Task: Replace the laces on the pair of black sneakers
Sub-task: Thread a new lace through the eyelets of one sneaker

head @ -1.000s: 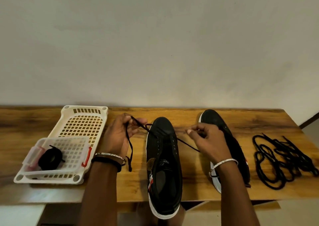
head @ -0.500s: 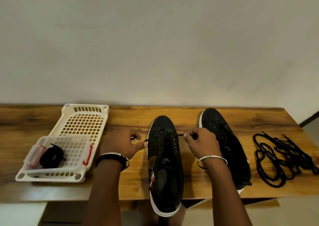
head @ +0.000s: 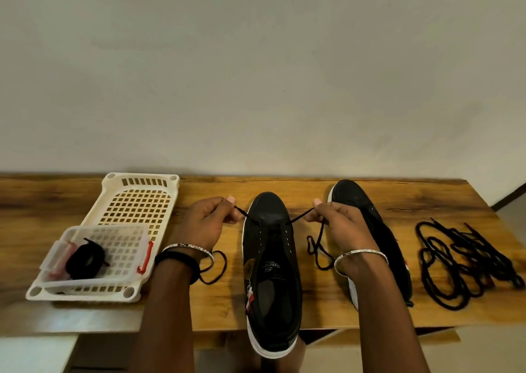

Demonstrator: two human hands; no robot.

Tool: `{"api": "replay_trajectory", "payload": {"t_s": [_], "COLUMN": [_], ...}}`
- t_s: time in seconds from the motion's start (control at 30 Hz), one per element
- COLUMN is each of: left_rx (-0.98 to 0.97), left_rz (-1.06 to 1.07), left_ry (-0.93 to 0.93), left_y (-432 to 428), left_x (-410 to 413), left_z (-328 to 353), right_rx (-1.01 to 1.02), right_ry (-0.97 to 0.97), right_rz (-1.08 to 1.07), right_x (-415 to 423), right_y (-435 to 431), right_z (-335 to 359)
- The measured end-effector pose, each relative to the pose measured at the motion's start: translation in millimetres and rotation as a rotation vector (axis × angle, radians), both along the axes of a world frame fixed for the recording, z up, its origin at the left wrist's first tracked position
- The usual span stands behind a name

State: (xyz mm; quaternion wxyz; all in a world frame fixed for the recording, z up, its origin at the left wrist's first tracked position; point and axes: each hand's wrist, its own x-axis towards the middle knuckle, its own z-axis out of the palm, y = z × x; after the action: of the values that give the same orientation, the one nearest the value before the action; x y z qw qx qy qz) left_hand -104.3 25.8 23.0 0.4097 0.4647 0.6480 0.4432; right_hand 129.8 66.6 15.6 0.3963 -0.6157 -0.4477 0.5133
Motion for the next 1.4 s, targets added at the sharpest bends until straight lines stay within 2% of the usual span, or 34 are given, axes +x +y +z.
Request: {"api": "replay_trajectory", "payload": {"t_s": [0.27, 0.43, 0.57, 0.8, 0.93, 1.13, 1.4], "left_rx": [-0.033, -0.005, 0.023, 0.106, 0.132, 0.158, 0.198], "left_rz": [0.046, 0.008, -0.082, -0.169, -0.121, -0.110, -0.156], "left_ry": [-0.287, -0.282, -0.164, -0.135, -0.137, -0.345, -0.541], "left_y": [1.4, -18.6, -35.2, -55.6, -63.7, -64.7, -53.8], "left_x": [6.6, 12.2, 10.1, 7.8, 9.2, 14.2, 24.2], "left_z": [38.3, 75.5, 108.4, 201.6, 243.0, 287.4, 321.5], "right_rx": [0.027, 0.080, 0.101, 0.127, 0.180, 0.234, 0.197], "right_ry": [0.032, 0.002, -0.041, -0.033, -0.025, 0.012, 0.200], "right_rz": [0.018, 0.045, 0.147, 0.081, 0.049, 0.036, 0.017], "right_x": [5.5, 8.1, 10.5, 17.2, 19.5, 11.5, 4.5], "right_y": [-2.5, -18.9, -30.7, -39.2, -43.9, -43.8, -33.5], "right_z": [24.3, 53.1, 84.3, 180.4, 234.2, 285.6, 309.7]}}
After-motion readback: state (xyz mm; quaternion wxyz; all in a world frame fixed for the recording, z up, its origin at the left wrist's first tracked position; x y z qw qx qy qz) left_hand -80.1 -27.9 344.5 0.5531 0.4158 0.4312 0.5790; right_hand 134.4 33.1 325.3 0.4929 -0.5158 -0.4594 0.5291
